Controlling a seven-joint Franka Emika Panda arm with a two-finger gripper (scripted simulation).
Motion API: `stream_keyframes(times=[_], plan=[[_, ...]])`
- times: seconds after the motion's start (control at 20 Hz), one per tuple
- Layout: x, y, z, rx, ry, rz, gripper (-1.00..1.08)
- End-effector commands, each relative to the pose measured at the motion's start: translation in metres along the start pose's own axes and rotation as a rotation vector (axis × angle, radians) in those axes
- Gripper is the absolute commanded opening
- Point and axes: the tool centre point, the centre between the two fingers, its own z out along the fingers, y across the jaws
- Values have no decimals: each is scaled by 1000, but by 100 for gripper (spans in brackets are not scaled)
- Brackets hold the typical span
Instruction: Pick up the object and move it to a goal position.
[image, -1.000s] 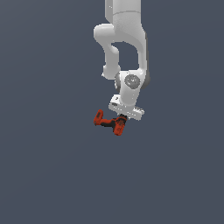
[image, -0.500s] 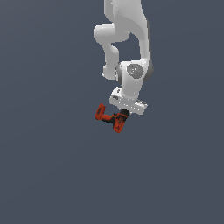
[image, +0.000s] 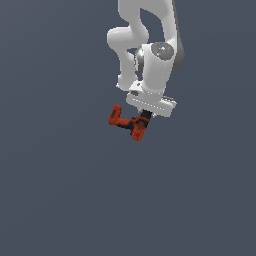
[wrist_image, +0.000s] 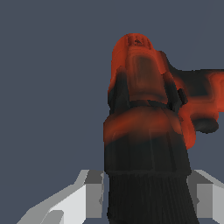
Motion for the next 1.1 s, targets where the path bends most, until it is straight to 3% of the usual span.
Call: stream_keyframes(times=[0.0, 0.55, 1.05], plan=[[-3, 0, -28, 3, 5, 0, -100], [-11, -1, -102, 3, 5, 0, -100], [-12, -2, -114, 0, 0, 0, -100]])
